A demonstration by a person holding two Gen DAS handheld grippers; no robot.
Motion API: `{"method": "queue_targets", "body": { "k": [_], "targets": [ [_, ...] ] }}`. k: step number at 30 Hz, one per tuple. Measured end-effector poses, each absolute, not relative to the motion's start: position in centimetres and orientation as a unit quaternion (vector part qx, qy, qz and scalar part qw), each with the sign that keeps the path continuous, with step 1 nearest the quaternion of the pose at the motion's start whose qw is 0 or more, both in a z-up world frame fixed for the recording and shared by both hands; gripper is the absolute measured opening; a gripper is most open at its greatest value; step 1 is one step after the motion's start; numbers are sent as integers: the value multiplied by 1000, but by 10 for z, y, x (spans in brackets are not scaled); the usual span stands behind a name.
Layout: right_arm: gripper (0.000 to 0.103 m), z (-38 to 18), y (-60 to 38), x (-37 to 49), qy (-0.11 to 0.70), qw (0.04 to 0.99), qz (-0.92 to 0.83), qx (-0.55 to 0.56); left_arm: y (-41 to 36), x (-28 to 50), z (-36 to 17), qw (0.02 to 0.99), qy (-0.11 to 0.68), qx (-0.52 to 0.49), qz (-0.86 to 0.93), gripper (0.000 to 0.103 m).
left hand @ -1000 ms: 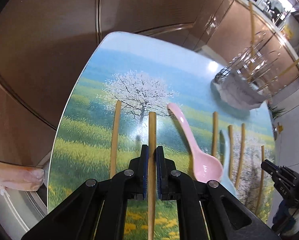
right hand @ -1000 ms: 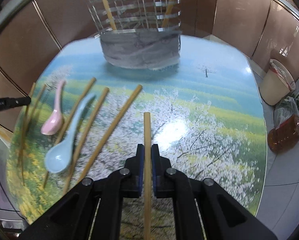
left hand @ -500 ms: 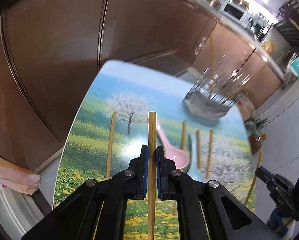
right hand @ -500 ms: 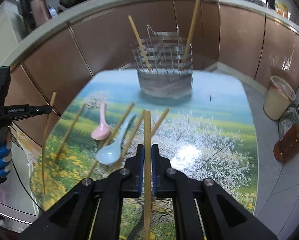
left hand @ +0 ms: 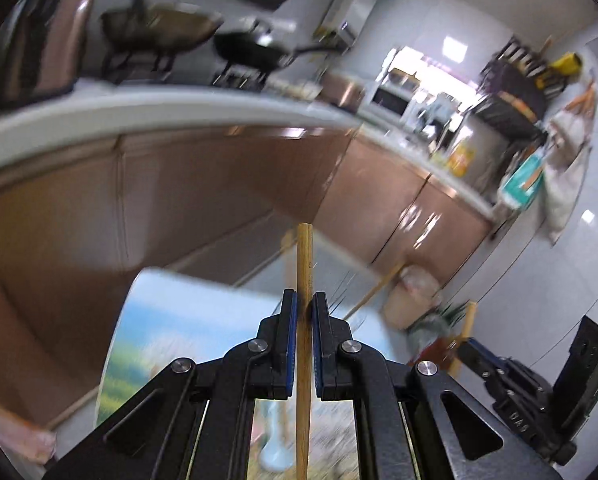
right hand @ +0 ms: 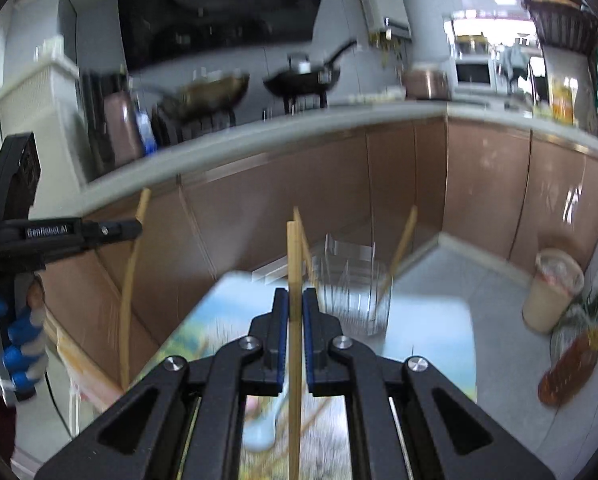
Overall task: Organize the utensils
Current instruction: 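Lift both held chopsticks and carry them over the wire holder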
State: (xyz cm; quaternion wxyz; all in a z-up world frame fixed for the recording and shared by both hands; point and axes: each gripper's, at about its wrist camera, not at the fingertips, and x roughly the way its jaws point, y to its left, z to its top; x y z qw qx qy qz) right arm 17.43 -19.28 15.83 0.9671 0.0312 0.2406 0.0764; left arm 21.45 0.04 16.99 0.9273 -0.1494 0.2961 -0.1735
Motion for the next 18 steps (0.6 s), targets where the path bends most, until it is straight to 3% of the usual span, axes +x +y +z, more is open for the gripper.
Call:
{"method": "queue_targets", "body": {
  "k": [8, 18],
  "targets": [
    [6, 202, -211, 239, 125, 988, 81, 51, -44, 279, 207, 948, 199, -159, -190, 6],
    [6, 137, -237, 310, 51, 996, 49, 61, -71, 356, 137, 965, 128, -171, -149, 6]
  ]
}}
